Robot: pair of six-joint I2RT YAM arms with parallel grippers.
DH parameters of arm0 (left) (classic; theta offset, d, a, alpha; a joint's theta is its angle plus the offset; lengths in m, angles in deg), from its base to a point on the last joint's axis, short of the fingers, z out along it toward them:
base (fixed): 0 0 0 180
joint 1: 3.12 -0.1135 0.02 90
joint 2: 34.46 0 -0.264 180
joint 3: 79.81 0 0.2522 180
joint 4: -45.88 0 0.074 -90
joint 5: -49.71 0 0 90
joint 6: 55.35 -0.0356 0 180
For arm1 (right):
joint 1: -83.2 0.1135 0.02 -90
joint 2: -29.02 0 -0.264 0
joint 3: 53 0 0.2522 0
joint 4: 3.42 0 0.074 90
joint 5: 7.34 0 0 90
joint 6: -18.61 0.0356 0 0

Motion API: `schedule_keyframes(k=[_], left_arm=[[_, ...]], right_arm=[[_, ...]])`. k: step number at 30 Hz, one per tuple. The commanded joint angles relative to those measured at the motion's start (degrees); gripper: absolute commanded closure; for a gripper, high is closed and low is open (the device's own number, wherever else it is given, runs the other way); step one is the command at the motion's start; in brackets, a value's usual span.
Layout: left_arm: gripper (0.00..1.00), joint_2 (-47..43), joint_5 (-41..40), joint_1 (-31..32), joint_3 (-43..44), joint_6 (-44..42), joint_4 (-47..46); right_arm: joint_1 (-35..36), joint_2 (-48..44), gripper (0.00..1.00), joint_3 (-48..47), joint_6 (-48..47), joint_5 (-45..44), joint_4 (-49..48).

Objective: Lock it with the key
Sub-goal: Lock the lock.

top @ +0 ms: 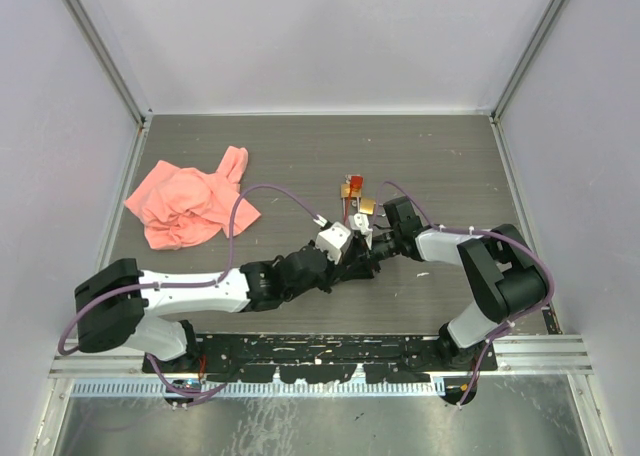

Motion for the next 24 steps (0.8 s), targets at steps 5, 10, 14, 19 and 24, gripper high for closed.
schedule_keyframes(k=[5,10,14,19,24], left_arm=[[1.0,12.1,12.2,5.3,-5.2,12.4,21.7],[1.0,14.3,12.2,5.6,-5.1,14.0,21.7],[1.0,15.9,12.9,6.5,-4.5,14.6,21.8],[1.0,16.6,15.1,7.9,-4.7,14.6,20.2],[1.0,16.9,16.1,7.9,-4.4,13.5,19.7]], right_arm=[[2.3,1.7,0.99,-2.0,6.0,-6.0,-10.2],[2.8,2.1,0.99,-2.1,6.8,-6.0,-11.1],[3.1,2.7,0.99,-2.7,7.4,-5.8,-11.3],[3.0,3.0,0.99,-3.0,8.1,-4.6,-11.4],[2.6,2.0,0.99,-3.1,8.3,-3.7,-11.5]])
